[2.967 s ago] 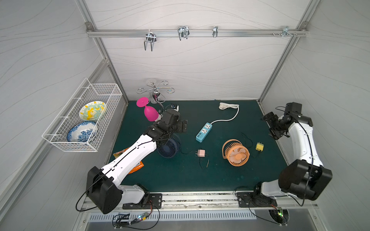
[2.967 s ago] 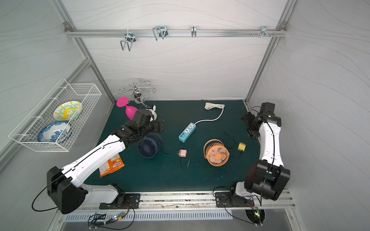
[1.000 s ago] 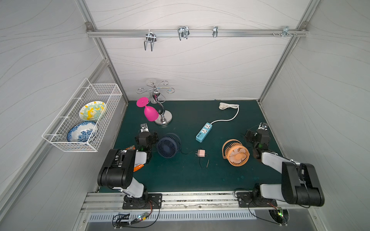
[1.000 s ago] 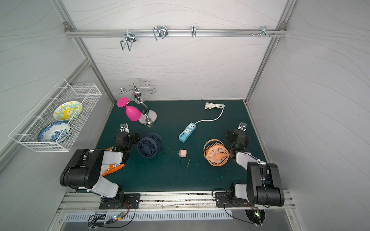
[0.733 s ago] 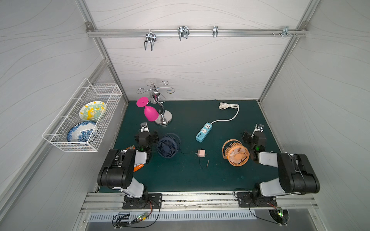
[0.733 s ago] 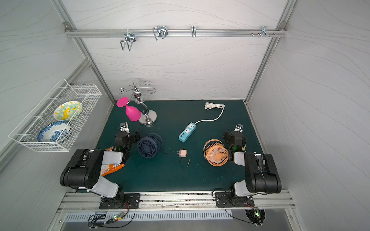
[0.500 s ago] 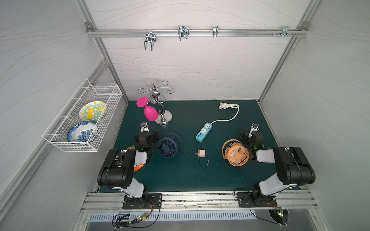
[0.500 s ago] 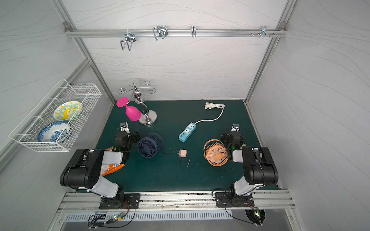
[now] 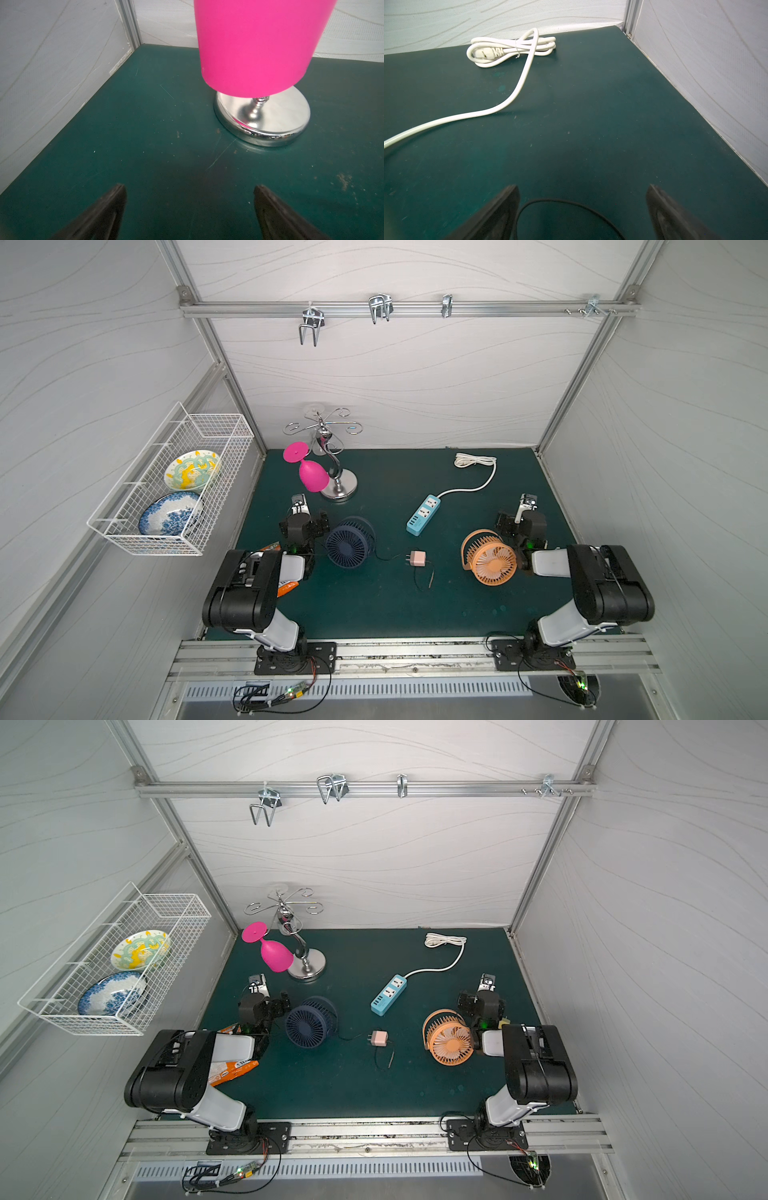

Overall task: Unplug the desk fan from the power strip
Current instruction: Reset both arms

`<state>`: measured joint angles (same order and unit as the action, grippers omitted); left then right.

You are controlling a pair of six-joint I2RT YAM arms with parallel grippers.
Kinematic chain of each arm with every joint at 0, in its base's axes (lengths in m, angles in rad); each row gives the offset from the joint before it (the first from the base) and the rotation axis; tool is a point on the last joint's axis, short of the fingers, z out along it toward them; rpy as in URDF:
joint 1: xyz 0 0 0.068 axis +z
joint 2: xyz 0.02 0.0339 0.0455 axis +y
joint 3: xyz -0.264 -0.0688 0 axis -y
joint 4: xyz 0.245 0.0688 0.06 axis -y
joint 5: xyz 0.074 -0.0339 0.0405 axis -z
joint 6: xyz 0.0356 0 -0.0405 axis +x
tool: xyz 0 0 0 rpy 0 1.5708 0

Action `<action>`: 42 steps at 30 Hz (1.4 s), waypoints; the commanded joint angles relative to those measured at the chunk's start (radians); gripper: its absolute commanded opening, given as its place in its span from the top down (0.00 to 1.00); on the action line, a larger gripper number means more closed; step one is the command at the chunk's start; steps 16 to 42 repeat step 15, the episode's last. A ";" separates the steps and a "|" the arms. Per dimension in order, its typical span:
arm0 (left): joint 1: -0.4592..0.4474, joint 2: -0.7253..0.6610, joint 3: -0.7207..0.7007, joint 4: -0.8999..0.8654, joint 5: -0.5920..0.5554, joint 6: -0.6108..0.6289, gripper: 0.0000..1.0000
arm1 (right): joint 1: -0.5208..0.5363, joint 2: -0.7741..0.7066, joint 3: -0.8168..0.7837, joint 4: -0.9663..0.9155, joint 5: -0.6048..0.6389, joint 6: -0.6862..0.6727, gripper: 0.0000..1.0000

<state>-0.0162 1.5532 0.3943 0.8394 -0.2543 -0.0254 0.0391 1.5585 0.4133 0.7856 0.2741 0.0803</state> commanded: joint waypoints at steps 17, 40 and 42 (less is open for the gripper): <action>-0.004 0.005 0.007 0.049 0.003 0.012 0.00 | 0.005 -0.005 0.015 0.010 -0.007 -0.006 0.01; -0.004 0.005 0.007 0.049 0.003 0.012 0.00 | 0.005 -0.005 0.015 0.010 -0.007 -0.006 0.01; -0.004 0.005 0.007 0.049 0.003 0.012 0.00 | 0.005 -0.005 0.015 0.010 -0.007 -0.006 0.01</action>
